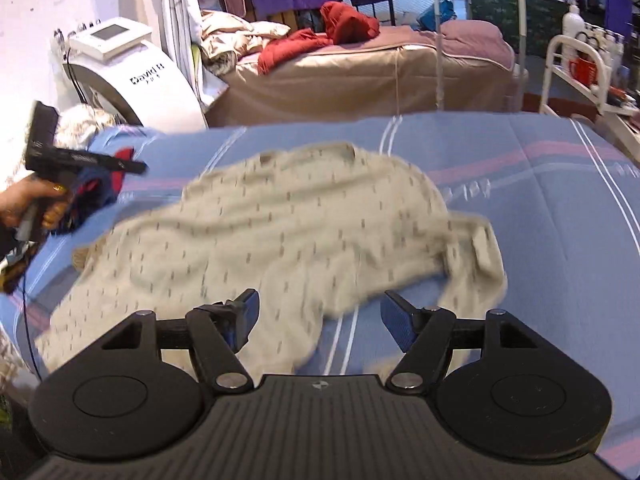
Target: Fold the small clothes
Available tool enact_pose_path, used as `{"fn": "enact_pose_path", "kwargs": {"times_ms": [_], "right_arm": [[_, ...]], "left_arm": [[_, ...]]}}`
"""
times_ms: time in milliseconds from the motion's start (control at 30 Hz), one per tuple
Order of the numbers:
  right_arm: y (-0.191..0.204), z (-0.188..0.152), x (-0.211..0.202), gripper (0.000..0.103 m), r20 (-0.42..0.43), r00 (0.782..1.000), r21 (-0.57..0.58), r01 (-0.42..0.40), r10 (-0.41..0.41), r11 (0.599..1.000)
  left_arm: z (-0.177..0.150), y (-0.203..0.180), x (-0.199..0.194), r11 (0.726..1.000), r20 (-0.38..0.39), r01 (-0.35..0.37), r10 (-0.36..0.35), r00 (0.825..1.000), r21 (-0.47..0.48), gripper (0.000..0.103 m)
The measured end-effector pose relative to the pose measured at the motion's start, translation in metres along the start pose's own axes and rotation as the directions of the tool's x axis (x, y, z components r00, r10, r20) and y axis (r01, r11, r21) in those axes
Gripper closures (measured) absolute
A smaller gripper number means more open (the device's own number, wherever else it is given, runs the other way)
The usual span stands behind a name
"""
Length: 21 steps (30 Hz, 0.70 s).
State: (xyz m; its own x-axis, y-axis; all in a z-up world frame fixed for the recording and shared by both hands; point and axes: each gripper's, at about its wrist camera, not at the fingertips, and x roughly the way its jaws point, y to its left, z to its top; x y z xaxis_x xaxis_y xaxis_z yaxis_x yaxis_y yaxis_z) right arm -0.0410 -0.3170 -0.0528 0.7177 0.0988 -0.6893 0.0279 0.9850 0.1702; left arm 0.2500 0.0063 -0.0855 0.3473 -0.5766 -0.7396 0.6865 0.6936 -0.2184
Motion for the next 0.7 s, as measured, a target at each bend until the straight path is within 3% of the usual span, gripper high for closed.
{"fn": "enact_pose_path", "kwargs": {"times_ms": [100, 167, 200, 233, 300, 400, 500, 633, 667, 700], "right_arm": [[-0.022, 0.028, 0.030, 0.000, -0.017, 0.999, -0.008, 0.032, -0.032, 0.999], [-0.042, 0.039, 0.048, 0.000, -0.024, 0.999, 0.014, 0.040, -0.040, 0.999], [-0.052, 0.046, 0.058, 0.000, -0.026, 0.999, 0.024, 0.040, -0.040, 0.999], [-0.060, 0.052, 0.067, 0.000, -0.026, 0.998, 0.029, 0.049, -0.048, 0.998], [-0.076, 0.065, 0.091, 0.000, -0.034, 0.997, 0.028, 0.072, -0.071, 0.997], [-0.092, 0.081, 0.128, 0.000, -0.060, 0.998, 0.027, 0.034, -0.033, 0.999], [-0.090, 0.087, 0.164, 0.000, -0.112, 0.993, -0.029, 0.046, -0.049, 0.999], [-0.082, 0.094, 0.192, 0.002, -0.129, 0.992, -0.066, 0.001, -0.009, 0.998], [-0.079, 0.095, 0.196, 0.009, -0.137, 0.990, -0.072, -0.001, -0.009, 0.997], [-0.075, 0.095, 0.198, 0.027, -0.138, 0.990, -0.084, -0.001, -0.010, 0.996]], "left_arm": [[0.015, 0.006, 0.056, 0.998, -0.131, 0.054, -0.050, 0.990, 0.033, 0.032], [0.015, 0.008, 0.085, 0.997, -0.185, 0.042, -0.031, 0.982, 0.058, 0.037], [0.011, 0.009, 0.096, 0.997, -0.204, 0.046, -0.033, 0.978, 0.060, 0.056], [0.010, 0.008, 0.104, 0.996, -0.222, 0.061, -0.047, 0.974, 0.058, 0.083], [0.009, 0.002, 0.110, 0.995, -0.217, 0.074, -0.059, 0.974, 0.062, 0.098], [0.017, -0.004, 0.104, 0.994, -0.155, 0.085, -0.074, 0.985, 0.071, 0.101], [0.042, 0.013, 0.095, 0.999, -0.082, -0.026, 0.029, 0.996, 0.036, 0.101], [0.076, 0.045, 0.095, 0.985, -0.049, -0.161, 0.164, 0.985, 0.058, 0.101], [0.086, 0.056, 0.095, 0.983, -0.047, -0.181, 0.183, 0.982, 0.036, 0.101], [0.093, 0.065, 0.096, 0.982, -0.050, -0.189, 0.189, 0.981, 0.012, 0.101]]}}
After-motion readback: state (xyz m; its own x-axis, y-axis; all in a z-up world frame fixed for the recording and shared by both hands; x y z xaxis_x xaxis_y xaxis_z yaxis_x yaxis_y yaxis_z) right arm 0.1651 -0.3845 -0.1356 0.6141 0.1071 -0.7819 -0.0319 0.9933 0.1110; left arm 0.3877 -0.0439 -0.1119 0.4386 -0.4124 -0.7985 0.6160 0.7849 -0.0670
